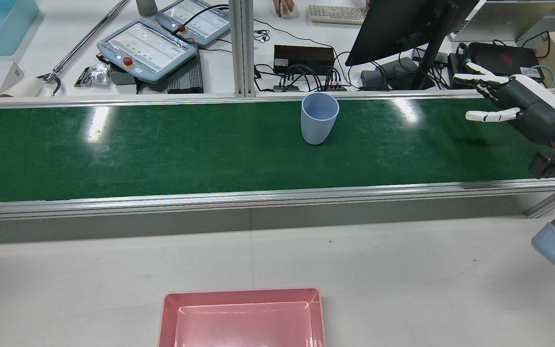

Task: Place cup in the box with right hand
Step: 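Reach the right hand to the blue cup and close fingers around it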

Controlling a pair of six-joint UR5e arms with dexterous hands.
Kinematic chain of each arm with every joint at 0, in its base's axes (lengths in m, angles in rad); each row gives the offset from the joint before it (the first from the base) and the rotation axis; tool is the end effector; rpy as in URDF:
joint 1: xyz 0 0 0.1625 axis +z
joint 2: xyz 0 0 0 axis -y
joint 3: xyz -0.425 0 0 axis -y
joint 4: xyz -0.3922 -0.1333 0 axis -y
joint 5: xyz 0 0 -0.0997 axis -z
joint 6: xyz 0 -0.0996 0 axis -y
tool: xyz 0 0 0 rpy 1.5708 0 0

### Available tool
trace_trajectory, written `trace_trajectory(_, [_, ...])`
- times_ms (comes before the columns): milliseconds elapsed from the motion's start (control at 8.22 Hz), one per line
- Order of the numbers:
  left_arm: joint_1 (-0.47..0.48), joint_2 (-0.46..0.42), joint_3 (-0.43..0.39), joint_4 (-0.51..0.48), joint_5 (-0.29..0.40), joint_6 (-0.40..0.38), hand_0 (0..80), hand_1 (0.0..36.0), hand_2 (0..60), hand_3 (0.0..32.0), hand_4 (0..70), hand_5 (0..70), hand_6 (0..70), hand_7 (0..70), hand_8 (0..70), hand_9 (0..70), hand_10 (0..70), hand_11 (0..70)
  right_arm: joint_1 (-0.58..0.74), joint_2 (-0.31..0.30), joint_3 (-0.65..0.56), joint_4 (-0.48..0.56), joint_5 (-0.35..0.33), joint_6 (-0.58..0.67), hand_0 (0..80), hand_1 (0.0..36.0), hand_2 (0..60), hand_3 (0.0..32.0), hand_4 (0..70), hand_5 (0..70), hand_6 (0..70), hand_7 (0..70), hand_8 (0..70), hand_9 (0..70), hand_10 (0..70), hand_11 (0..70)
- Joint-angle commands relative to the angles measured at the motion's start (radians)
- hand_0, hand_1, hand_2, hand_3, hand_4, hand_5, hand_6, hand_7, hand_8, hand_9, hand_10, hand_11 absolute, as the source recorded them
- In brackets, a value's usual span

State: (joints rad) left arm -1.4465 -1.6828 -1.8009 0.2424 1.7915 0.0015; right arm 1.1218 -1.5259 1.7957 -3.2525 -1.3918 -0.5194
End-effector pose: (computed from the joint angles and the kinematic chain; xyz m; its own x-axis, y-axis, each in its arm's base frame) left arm -0.0457 -0.5334 0.5428 -0.9412 -0.3370 -0.0233 -0.0109 0.0993 -0.9950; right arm -0.0852 -0.5247 0.5655 -0.8699 0.1626 0.4657 -0.4183 0.2571 -0.8712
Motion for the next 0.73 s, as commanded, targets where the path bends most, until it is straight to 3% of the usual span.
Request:
trace_trajectory(0, [0.000, 0.000, 0.000, 0.000, -0.001, 0.000, 0.0, 0.0, 0.0, 0.0, 0.0, 0.0, 0.0, 0.0, 0.0, 0.0, 0.0, 0.0, -0.004, 0.001, 0.007, -0.001, 0.000, -0.008, 49.7, 14.2, 7.1, 3.8, 10.4, 4.9, 2.5, 9.8, 1.0, 3.8, 1.9, 4.5])
trace_trajectory(243, [0.000, 0.000, 0.000, 0.000, 0.000, 0.000, 0.0, 0.0, 0.0, 0.0, 0.0, 0.0, 0.0, 0.0, 0.0, 0.0, 0.0, 0.0, -0.014, 0.001, 0.005, -0.001, 0.001, -0.016, 49.6, 14.0, 7.2, 2.6, 11.8, 4.8, 2.7, 10.3, 1.1, 4.2, 2.0, 4.6])
trace_trajectory(365, [0.000, 0.000, 0.000, 0.000, 0.000, 0.000, 0.0, 0.0, 0.0, 0.0, 0.0, 0.0, 0.0, 0.0, 0.0, 0.0, 0.0, 0.0, -0.016, 0.001, 0.005, -0.001, 0.001, -0.016, 48.8, 15.8, 14.3, 2.2, 9.7, 4.8, 2.8, 10.5, 1.2, 4.3, 2.1, 4.7])
trace_trajectory(486, [0.000, 0.000, 0.000, 0.000, 0.000, 0.000, 0.0, 0.0, 0.0, 0.0, 0.0, 0.0, 0.0, 0.0, 0.0, 0.0, 0.0, 0.0, -0.020, 0.001, 0.005, -0.001, 0.001, -0.019, 50.4, 12.3, 0.5, 1.8, 14.8, 4.8, 3.0, 11.1, 1.2, 4.5, 2.1, 4.7])
trace_trajectory(608, [0.000, 0.000, 0.000, 0.000, 0.000, 0.000, 0.0, 0.0, 0.0, 0.0, 0.0, 0.0, 0.0, 0.0, 0.0, 0.0, 0.0, 0.0, -0.030, 0.001, 0.004, -0.001, 0.002, -0.021, 49.6, 14.0, 7.9, 1.6, 12.8, 4.8, 3.0, 11.1, 1.1, 4.5, 2.1, 4.8])
